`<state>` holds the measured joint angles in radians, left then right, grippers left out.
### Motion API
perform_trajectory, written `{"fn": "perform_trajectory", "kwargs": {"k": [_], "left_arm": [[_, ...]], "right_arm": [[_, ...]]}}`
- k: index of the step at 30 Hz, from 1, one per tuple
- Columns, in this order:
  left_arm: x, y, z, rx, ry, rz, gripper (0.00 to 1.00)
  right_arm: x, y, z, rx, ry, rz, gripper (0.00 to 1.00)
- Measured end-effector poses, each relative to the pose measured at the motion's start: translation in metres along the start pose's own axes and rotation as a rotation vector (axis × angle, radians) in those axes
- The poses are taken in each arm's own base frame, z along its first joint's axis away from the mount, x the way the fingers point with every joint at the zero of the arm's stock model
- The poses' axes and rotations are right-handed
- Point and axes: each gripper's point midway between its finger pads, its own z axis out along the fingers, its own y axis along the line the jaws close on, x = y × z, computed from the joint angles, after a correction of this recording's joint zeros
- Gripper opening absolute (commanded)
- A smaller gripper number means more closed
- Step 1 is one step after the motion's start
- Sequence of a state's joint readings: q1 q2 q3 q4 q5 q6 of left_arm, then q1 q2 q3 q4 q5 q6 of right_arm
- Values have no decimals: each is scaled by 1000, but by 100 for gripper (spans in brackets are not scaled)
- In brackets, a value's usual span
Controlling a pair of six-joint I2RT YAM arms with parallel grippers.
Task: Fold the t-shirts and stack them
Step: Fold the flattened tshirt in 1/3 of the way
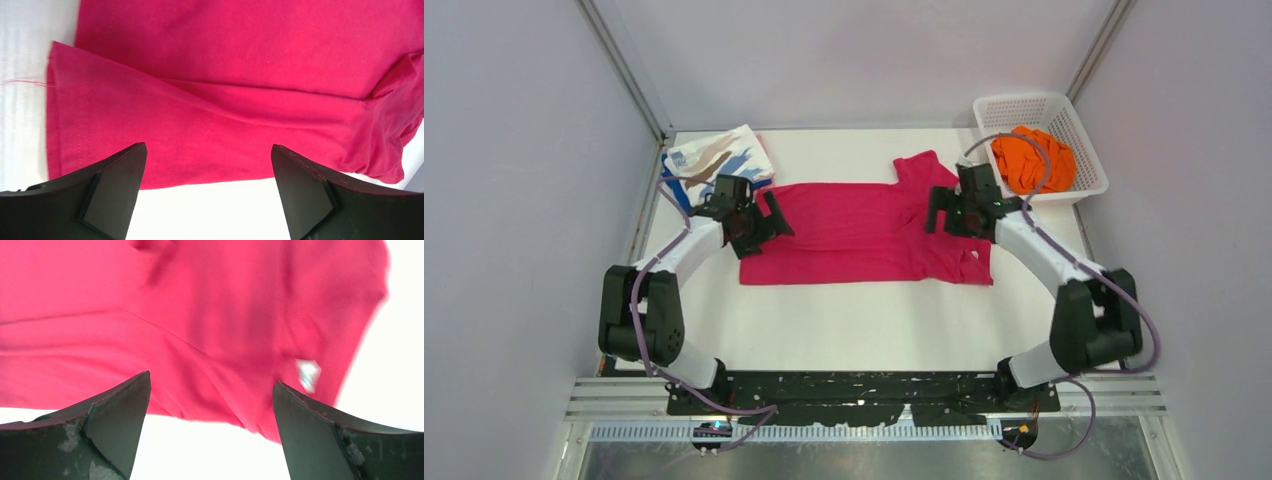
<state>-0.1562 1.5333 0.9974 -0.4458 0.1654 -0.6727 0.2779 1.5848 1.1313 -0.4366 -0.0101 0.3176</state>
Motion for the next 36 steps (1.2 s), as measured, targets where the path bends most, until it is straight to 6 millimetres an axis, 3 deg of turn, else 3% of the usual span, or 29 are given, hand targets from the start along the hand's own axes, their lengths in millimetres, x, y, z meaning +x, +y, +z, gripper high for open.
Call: {"fn": "perform_trajectory", "kwargs": {"k": [3, 5, 9, 12, 14, 19, 25, 29, 31, 36], "left_arm": [[5, -5, 4, 21, 17, 6, 99], [7, -7, 9, 31, 28, 8, 100], [12, -2, 21, 23, 50, 3, 100], [18, 4, 29, 6, 73, -2, 100], [21, 7, 32, -3, 85, -5, 100], [23, 11, 36, -17, 91, -7, 100], [22, 14, 38, -33, 86, -7, 100], [21, 15, 39, -39, 83, -8, 100], [21, 15, 39, -40, 83, -9, 100], [19, 16, 40, -42, 83, -19, 99]], "right_arm": [[34, -44, -39, 104, -13, 63, 91], [58, -71, -52, 173, -1, 123, 86], [101, -108, -57, 272, 64, 229, 78], [123, -117, -55, 294, 108, 269, 75], [127, -114, -54, 278, 118, 281, 72], [114, -108, -42, 239, 69, 307, 67], [120, -120, -26, 261, 71, 353, 59], [126, -133, -22, 292, 80, 398, 24], [124, -139, -21, 301, 71, 423, 15], [123, -146, -21, 314, 65, 454, 13]]}}
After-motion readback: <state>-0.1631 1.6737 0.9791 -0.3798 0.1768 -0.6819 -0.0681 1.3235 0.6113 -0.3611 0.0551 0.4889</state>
